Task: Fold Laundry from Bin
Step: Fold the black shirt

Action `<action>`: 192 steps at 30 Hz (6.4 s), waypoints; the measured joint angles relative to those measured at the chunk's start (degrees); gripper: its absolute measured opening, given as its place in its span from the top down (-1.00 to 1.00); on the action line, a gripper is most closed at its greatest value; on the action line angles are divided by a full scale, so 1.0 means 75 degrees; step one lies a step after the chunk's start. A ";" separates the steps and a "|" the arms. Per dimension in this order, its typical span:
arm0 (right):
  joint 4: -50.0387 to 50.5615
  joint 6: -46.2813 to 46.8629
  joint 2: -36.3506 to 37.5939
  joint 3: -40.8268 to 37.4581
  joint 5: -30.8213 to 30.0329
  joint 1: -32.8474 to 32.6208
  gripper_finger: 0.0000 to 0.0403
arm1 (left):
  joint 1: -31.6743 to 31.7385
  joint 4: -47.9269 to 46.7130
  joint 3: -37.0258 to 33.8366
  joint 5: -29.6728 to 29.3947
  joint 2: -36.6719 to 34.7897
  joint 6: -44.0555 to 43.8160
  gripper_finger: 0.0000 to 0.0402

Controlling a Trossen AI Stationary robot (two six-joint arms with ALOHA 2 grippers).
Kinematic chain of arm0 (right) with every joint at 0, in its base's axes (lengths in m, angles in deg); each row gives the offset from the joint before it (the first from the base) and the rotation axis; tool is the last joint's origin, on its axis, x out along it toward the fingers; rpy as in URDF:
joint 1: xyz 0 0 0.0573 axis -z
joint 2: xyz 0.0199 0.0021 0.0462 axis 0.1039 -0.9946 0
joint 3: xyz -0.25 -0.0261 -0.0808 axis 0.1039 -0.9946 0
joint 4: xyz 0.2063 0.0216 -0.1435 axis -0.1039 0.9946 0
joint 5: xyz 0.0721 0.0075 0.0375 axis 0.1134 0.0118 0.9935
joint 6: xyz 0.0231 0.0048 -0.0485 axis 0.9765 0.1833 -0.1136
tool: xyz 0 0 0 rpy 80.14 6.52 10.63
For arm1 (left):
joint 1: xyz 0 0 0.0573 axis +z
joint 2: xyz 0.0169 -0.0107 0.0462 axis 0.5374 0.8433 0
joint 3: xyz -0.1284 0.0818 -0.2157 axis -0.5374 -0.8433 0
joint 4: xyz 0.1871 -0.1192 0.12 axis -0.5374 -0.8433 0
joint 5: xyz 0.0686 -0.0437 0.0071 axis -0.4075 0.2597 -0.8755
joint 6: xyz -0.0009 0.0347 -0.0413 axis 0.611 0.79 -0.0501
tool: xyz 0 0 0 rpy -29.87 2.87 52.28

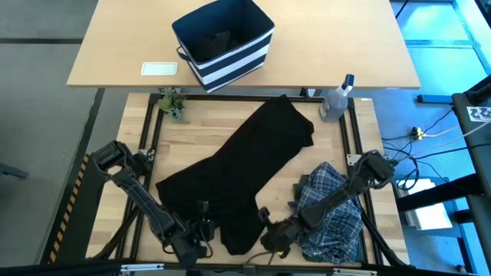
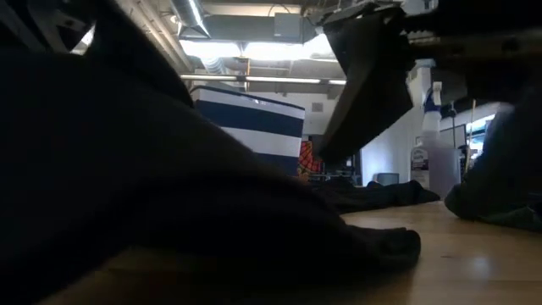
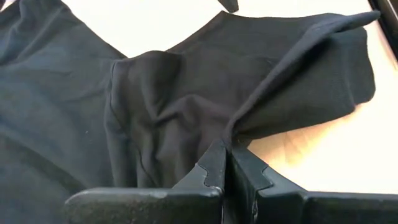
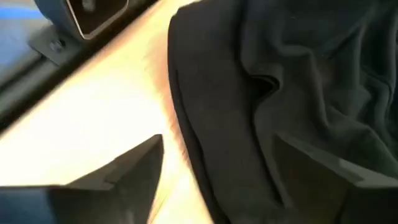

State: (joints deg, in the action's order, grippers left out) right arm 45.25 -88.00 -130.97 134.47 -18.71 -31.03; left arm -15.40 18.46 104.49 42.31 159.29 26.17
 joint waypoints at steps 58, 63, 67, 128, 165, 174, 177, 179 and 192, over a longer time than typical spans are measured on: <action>-0.1781 -0.1576 0.0207 0.0020 -0.1910 0.2611 0.99 | -0.1202 -0.1138 -0.0811 0.0032 -0.0490 -0.4110 1.00; -0.1673 -0.1293 0.0204 0.0020 -0.1017 0.3126 0.99 | -0.1220 -0.1144 -0.1289 0.0043 -0.0487 -0.5145 1.00; -0.1638 -0.1256 0.0194 0.0020 -0.0587 0.3345 0.99 | -0.1155 -0.1138 -0.1386 0.0040 -0.0487 -0.5228 1.00; -0.1801 -0.0655 -0.0649 0.0020 -0.0174 0.3937 0.98 | 0.0629 -0.1378 0.0014 -0.0748 -0.0434 -0.1279 0.47; -0.1804 -0.0658 -0.0649 0.0020 -0.0171 0.3937 0.94 | 0.1167 -0.6502 -0.0833 -0.0921 -0.0443 -0.4789 0.51; -0.1804 -0.0658 -0.0649 0.0020 -0.0171 0.3937 0.94 | 0.0444 -0.6785 0.0045 -0.1565 -0.0449 -0.4817 0.51; -0.1804 -0.0658 -0.0649 0.0020 -0.0171 0.3937 0.94 | 0.0142 -0.6510 0.0518 -0.1752 -0.0450 -0.4106 0.51; -0.1804 -0.0659 -0.0649 0.0020 -0.0171 0.3937 0.94 | -0.0020 -0.5853 0.0712 -0.1713 -0.0457 -0.3265 0.51; -0.1804 -0.0634 -0.0649 0.0020 -0.0171 0.3936 0.94 | 0.0121 -0.2769 0.0589 0.0090 0.0298 0.0059 0.51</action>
State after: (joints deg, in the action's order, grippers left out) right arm 31.72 -92.75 -135.84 134.62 -19.99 -1.51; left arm -14.50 -2.31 108.90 42.99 161.53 26.61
